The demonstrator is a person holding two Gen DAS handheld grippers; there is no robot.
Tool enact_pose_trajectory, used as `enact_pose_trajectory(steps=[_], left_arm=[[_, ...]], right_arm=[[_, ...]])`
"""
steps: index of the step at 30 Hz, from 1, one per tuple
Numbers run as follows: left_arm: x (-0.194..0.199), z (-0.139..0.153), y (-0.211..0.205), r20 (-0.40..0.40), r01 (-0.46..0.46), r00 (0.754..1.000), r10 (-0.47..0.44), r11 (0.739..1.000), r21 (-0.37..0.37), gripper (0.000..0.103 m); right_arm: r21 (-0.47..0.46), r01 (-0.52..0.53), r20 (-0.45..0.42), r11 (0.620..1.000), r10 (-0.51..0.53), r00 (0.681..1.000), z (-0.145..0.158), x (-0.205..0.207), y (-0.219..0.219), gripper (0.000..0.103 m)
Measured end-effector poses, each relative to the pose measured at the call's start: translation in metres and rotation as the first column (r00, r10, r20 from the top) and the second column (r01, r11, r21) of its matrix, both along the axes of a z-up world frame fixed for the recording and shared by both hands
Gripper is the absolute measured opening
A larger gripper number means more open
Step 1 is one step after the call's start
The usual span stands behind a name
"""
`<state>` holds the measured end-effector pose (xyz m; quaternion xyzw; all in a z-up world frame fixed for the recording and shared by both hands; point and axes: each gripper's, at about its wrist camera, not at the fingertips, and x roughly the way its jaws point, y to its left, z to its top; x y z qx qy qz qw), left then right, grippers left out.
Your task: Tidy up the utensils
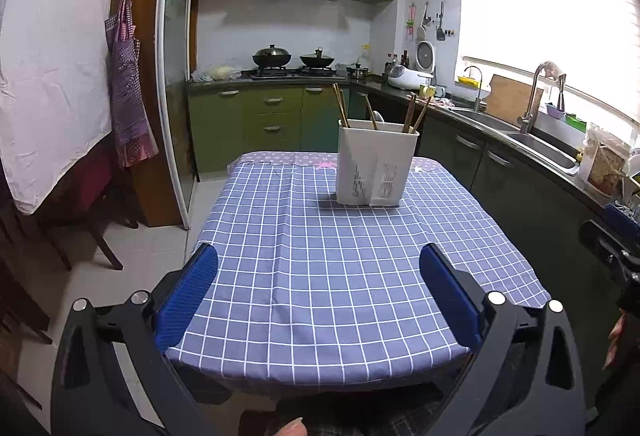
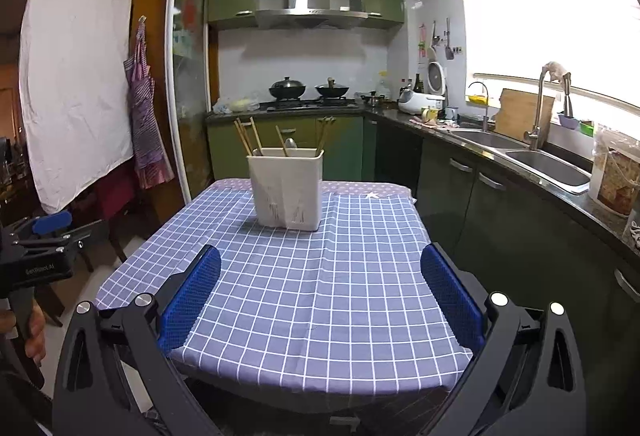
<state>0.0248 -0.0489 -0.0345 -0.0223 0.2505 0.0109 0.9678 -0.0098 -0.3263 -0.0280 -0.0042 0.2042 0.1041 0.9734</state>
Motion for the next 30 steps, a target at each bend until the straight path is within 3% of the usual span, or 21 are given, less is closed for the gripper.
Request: enact_pose_trajectory(steps=[30], left_arm=[[-0.007,0.001,0.003,0.01,-0.038,0.999,0.038,0.999,0.013,0.096]], right_arm=[[-0.011,-0.049,-0.012,0.999,0.049,0.999,-0.002,0.008,0.018,0.098]])
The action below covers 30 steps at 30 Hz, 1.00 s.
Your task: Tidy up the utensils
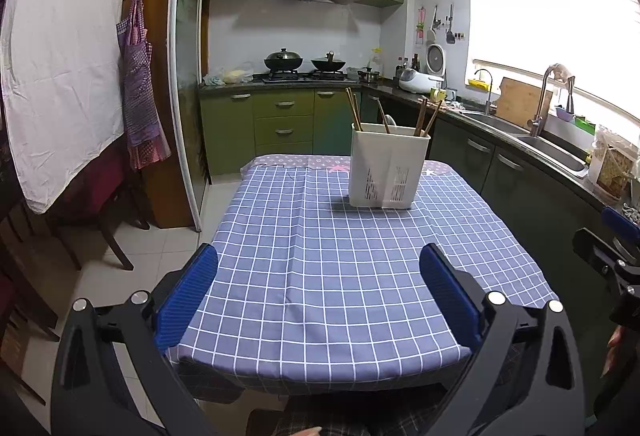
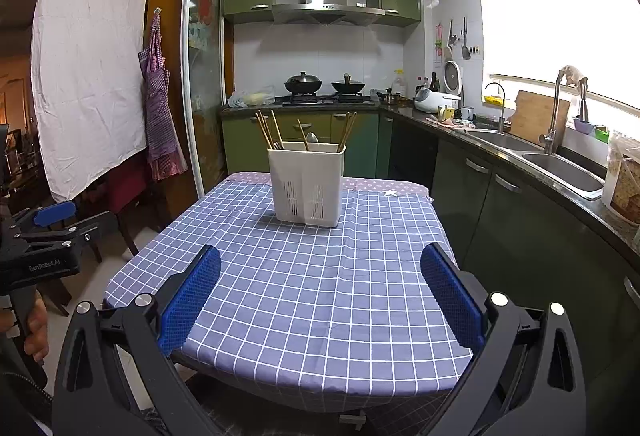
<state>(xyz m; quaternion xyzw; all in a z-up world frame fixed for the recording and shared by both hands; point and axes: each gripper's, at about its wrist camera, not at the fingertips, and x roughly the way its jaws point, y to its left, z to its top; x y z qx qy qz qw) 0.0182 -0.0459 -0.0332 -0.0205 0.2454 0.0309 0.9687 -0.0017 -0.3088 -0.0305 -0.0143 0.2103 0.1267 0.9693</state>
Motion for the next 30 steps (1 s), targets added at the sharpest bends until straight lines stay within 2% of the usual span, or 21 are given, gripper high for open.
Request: enact_pose_trajectory(steps=[30], left_arm=[[-0.0037,-0.0016,-0.0027,-0.008,0.015,1.0,-0.015,1.0,-0.003,0.096]], right_arm=[[-0.006,-0.013,-0.006,1.0,0.013,1.0,-0.0036,0.0041,0.0051,0.098]])
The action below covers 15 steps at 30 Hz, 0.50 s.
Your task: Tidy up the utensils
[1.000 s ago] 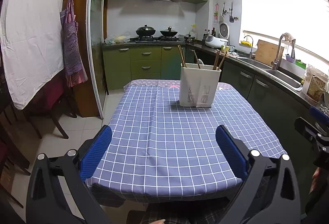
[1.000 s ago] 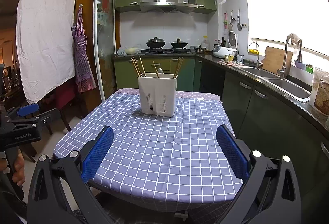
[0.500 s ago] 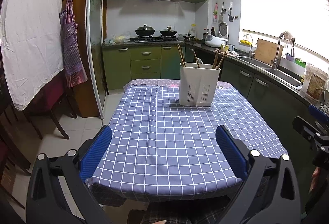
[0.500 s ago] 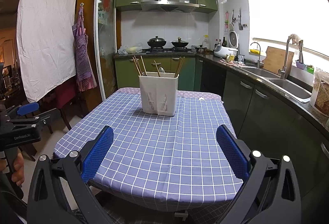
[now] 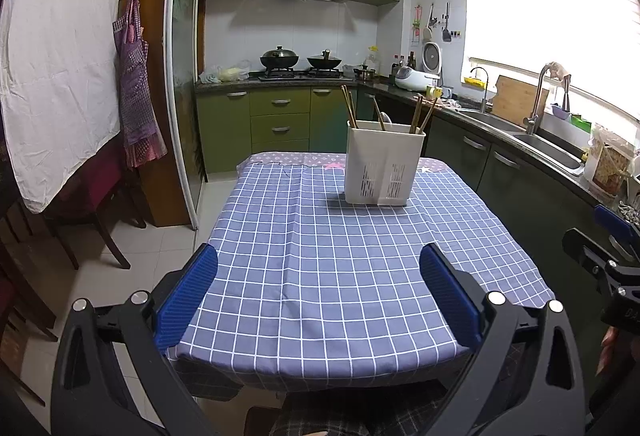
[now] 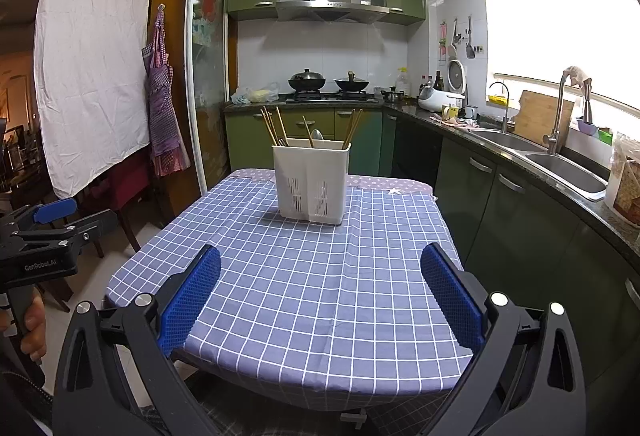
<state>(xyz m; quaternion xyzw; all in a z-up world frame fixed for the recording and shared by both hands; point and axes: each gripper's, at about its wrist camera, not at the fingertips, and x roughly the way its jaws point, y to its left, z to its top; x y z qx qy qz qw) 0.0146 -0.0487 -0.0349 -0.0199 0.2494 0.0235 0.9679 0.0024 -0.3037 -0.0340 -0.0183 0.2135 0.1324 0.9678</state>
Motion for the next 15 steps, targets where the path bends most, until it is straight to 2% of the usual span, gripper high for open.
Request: enact_pose_trajectory(steps=[10,15], left_arm=[[0.0016,0.001,0.0006,-0.011,0.003,1.0,-0.003,1.0,-0.006,0.096],[-0.0002,0.0017,-0.0043,-0.002,0.002,1.0,-0.002,1.0,0.026,0.096]], right_arm=[[0.003,-0.005,-0.004,1.0,0.005,1.0,-0.0011,-0.0005,0.0006,0.098],[0.0,-0.008,-0.006,1.0,0.008,1.0,-0.0026,-0.0009,0.0003,0.098]])
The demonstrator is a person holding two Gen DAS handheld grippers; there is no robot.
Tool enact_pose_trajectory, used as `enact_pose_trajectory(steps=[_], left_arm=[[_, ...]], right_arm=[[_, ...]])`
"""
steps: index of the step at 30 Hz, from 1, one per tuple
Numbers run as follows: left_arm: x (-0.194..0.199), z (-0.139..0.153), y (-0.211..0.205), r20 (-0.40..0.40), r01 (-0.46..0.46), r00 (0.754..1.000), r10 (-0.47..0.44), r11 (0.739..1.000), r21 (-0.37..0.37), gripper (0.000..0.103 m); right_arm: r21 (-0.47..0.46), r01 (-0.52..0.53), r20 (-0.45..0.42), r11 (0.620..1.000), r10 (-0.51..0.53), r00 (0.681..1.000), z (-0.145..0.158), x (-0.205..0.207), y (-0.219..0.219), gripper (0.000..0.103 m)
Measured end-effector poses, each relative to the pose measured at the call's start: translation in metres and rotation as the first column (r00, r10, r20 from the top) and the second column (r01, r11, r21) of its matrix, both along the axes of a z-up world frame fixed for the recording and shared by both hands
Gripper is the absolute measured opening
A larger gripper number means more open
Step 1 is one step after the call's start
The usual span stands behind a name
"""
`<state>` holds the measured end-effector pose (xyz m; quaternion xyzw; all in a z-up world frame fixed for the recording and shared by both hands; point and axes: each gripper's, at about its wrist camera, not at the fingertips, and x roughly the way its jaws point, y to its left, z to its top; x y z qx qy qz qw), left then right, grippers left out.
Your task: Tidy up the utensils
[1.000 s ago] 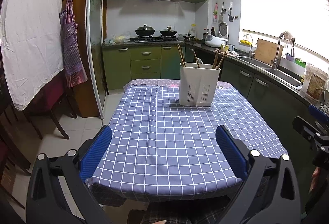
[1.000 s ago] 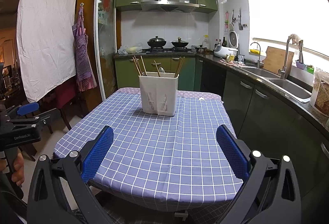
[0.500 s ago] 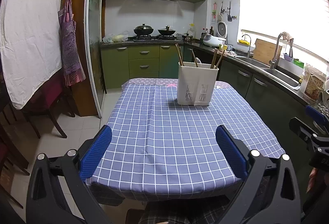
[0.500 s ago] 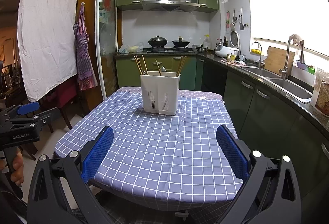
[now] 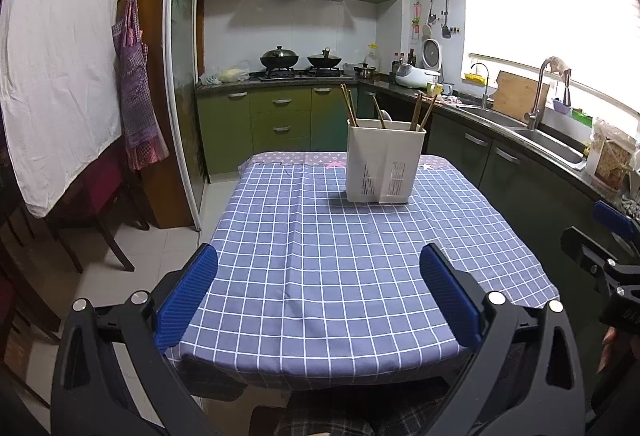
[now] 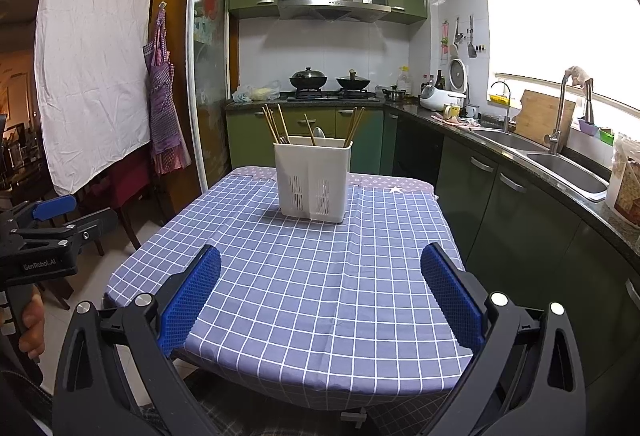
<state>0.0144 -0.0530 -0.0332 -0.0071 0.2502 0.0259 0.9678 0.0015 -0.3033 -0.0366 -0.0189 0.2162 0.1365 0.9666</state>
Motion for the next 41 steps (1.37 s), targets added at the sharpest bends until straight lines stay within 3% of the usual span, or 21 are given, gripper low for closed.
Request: enact_pose_trajectory(steps=[25,31,41], left_arm=[[0.001,-0.001,0.001,-0.016,0.03,0.999,-0.031,0.999,-0.032,0.096],[-0.001,-0.002,0.0,0.009,0.019,1.0,-0.019,1.0,-0.013,0.096],[0.004,-0.004,0.002,-0.018,0.002,1.0,-0.002,1.0,0.001,0.096]], right_arm=[[-0.004,-0.009,-0.002,1.0,0.009,1.0,-0.002,0.001,-0.006,0.098],[-0.003,-0.01,-0.004,1.0,0.01,1.0,-0.002,0.001,-0.007,0.098],[0.0,-0.005,-0.007,1.0,0.005,1.0,-0.003,0.004,-0.01,0.098]])
